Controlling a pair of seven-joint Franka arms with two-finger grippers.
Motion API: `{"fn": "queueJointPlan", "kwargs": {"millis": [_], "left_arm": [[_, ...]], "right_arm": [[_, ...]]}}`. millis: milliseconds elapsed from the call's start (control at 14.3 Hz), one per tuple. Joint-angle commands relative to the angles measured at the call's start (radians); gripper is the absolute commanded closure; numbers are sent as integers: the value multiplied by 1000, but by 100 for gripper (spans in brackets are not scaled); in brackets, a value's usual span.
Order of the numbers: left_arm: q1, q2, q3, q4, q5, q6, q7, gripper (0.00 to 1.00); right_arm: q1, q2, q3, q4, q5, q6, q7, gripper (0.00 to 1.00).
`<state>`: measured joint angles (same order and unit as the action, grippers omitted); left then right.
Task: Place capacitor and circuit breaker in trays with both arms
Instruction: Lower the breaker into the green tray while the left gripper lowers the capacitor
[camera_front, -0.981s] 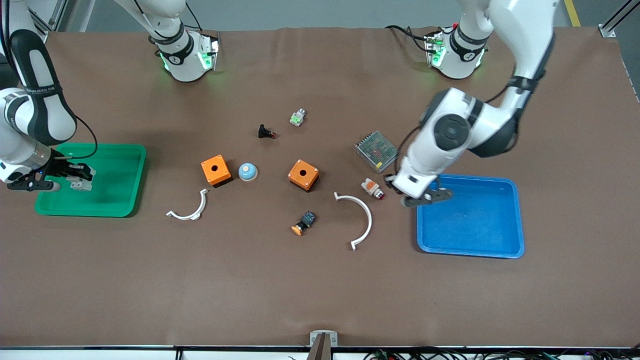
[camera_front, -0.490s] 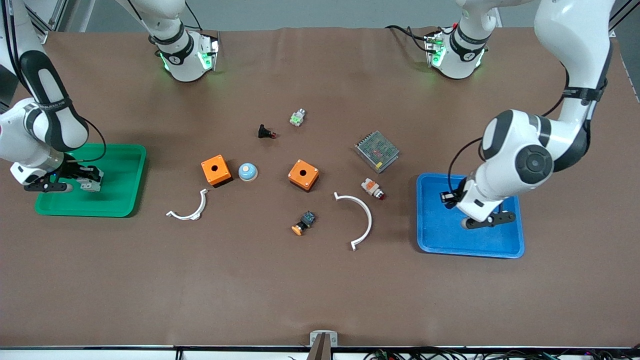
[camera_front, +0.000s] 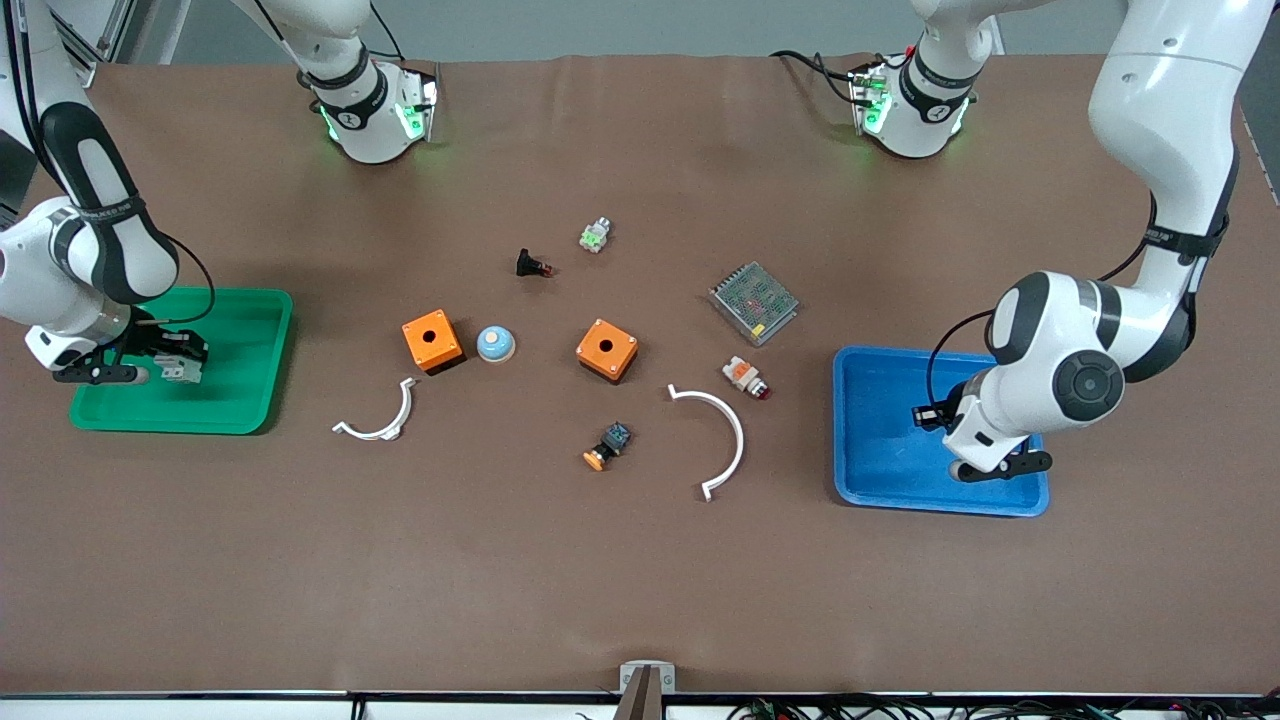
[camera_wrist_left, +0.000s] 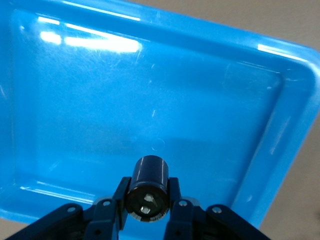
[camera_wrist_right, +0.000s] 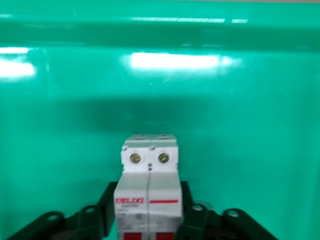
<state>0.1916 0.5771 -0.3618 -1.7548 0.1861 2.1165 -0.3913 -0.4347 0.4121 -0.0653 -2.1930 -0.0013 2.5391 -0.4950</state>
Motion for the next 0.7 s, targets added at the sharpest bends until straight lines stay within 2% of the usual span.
{"fn": "queueJointPlan", "kwargs": {"millis": [0,210,350,631], "left_arm": [[22,50,-11,34,35,-1,5,75],[23,69,-11,35,70,3,3,74],[23,78,-11,35,75,11,0,74],[22,93,-11,29,78,26,-6,73]], "right_arm": [[-12,-35,22,74,-11,-147,12,0],[34,-64,22,221,-12,-359,19,0],[65,-85,25,306,-12,-463,91,0],[207,-148,25,372,-12,-574,277,0]]}}
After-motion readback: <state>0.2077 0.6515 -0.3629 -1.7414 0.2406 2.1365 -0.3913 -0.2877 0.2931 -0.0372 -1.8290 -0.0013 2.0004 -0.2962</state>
